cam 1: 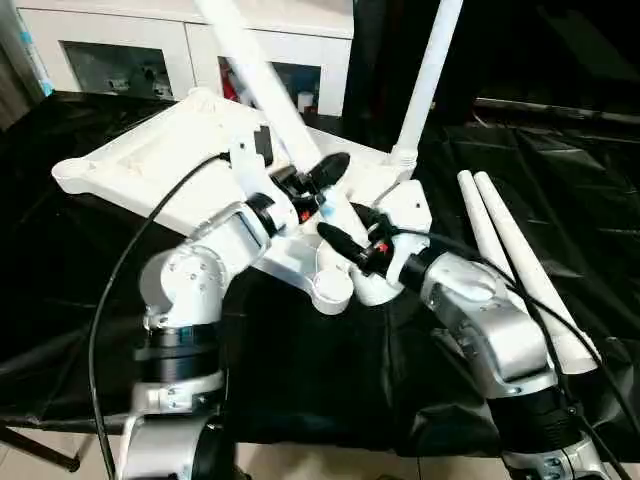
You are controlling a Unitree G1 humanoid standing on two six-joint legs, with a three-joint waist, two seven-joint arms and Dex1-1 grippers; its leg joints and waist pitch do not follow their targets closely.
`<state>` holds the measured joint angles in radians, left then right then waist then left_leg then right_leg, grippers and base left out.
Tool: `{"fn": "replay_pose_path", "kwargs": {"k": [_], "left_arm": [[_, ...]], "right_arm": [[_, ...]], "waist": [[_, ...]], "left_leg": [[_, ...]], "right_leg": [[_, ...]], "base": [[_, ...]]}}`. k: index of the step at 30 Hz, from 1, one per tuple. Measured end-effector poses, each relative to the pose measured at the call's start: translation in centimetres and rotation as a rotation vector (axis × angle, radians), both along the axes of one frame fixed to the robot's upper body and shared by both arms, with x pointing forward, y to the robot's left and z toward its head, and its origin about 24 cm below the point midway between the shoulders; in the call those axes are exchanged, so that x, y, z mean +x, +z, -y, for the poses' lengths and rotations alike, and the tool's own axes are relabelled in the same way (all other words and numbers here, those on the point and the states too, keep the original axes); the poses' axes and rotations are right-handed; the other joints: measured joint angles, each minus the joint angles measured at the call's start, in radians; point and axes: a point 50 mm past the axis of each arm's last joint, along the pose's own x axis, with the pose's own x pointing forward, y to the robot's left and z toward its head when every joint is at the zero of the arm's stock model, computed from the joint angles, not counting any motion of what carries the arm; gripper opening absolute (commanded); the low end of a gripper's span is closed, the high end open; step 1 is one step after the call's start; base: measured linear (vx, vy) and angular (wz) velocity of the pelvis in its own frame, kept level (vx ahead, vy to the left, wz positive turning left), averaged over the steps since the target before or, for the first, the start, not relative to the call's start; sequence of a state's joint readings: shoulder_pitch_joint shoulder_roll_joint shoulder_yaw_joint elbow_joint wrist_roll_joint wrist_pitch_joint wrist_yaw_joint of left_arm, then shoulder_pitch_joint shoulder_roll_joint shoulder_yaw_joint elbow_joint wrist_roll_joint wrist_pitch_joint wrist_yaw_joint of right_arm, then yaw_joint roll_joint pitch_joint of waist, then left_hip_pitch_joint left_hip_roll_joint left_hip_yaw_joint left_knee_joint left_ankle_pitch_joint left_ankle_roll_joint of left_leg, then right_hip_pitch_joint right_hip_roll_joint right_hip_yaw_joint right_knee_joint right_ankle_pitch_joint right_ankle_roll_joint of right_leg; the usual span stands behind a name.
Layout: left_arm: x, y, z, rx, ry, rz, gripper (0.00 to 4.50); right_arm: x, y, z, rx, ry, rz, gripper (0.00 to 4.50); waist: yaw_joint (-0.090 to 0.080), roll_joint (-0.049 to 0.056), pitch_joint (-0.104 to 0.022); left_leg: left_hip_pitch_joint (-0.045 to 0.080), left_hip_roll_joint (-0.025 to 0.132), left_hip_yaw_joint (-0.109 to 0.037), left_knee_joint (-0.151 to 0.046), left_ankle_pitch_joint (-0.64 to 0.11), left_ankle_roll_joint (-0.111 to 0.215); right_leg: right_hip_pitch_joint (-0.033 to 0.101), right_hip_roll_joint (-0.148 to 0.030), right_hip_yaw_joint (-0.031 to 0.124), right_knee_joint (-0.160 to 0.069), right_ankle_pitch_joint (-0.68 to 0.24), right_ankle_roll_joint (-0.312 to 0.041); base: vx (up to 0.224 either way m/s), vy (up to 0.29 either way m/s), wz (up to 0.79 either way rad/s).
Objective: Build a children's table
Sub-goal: Pick table leg
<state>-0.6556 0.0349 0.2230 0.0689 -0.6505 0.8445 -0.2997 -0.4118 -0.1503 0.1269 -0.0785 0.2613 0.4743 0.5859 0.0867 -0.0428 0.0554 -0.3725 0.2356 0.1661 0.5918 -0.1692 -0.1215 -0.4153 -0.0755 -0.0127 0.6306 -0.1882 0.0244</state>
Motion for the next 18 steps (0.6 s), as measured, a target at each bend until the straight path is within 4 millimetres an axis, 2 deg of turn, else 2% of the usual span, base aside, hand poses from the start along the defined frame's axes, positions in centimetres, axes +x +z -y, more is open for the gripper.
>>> {"fn": "replay_pose_path", "kwargs": {"k": [4, 7, 15, 18], "left_arm": [[-0.3, 0.2, -0.7, 0.082, -0.119, 0.070, 1.88], [-0.5, 0.6, -1.3, 0.096, -0.199, 0.104, 1.86], [-1.3, 1.6, -1.3, 0.038, -0.376, 0.157, 1.85], [-1.5, 1.9, -1.0, 0.013, -0.406, 0.175, 1.85]], "right_arm": [[-0.1, 0.8, 1.9, 0.055, 0.082, -0.116, 2.95], [-0.6, 0.6, 2.7, 0.045, 0.171, -0.191, 2.95], [-1.6, 0.3, 3.1, -0.005, 0.287, -0.277, 2.95], [-1.9, -0.2, 2.7, -0.011, 0.307, -0.309, 2.68]], "waist": [[0.004, 0.000, 0.000], [0.003, -0.001, 0.000], [0.003, -0.001, 0.000], [0.003, -0.001, 0.000]], "left_leg": [[0.001, 0.000, 0.000, 0.000, 0.000, 0.000], [0.001, 0.000, 0.000, 0.000, 0.000, 0.000], [0.002, 0.000, 0.000, 0.000, 0.000, 0.000], [0.002, 0.000, 0.000, 0.000, 0.000, 0.000]], "right_leg": [[0.001, 0.000, 0.000, 0.000, 0.000, 0.000], [0.001, 0.000, 0.000, 0.000, 0.000, 0.000], [0.002, 0.000, 0.000, 0.001, 0.000, -0.001], [0.002, 0.000, 0.000, 0.001, 0.000, -0.001]], "base": [[0.000, 0.000, 0.00], [0.000, 0.000, 0.00], [0.000, 0.000, 0.00], [0.000, 0.000, 0.00]]}}
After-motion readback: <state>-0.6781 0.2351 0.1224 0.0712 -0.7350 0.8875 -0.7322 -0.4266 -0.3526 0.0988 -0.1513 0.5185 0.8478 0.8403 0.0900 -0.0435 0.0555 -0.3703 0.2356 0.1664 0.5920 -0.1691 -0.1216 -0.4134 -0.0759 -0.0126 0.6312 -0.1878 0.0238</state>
